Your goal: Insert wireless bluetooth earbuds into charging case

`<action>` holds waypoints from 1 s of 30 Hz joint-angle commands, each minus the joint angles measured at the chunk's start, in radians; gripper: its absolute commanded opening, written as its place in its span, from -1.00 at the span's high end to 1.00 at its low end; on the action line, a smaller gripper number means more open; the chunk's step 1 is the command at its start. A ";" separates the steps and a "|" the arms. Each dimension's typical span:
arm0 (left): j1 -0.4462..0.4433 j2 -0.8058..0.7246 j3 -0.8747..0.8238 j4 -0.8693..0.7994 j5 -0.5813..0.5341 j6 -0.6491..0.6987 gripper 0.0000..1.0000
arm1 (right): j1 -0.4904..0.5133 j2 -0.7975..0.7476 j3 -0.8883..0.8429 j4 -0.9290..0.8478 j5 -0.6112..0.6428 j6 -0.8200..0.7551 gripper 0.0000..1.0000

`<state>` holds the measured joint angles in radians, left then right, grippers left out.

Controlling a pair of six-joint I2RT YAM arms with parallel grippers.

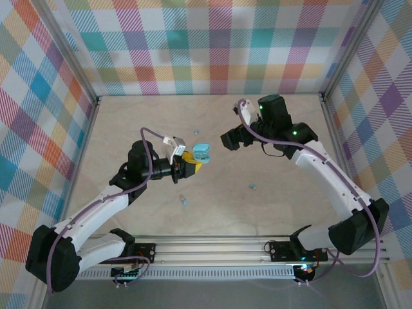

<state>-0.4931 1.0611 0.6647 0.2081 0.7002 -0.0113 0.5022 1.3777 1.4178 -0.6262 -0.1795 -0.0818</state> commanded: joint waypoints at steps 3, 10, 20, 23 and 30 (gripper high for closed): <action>0.000 -0.005 0.001 0.008 -0.025 0.000 0.94 | -0.040 0.136 0.092 -0.126 0.093 0.060 -0.81; 0.001 -0.006 -0.019 0.027 -0.050 0.013 0.94 | -0.060 0.365 0.190 -0.165 0.261 0.008 -0.75; 0.004 0.005 -0.019 0.044 -0.063 0.019 0.94 | -0.107 0.689 0.372 -0.221 0.402 0.037 -0.44; 0.004 0.014 -0.016 0.064 -0.062 0.014 0.94 | -0.131 0.717 0.384 -0.224 0.357 0.062 -0.40; 0.004 0.051 -0.009 0.128 -0.077 -0.001 0.94 | -0.192 0.775 0.445 -0.272 0.341 0.082 -0.19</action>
<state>-0.4927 1.1007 0.6552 0.2642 0.6331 -0.0078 0.3294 2.1246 1.8038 -0.8463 0.1787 -0.0193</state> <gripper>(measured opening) 0.279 0.609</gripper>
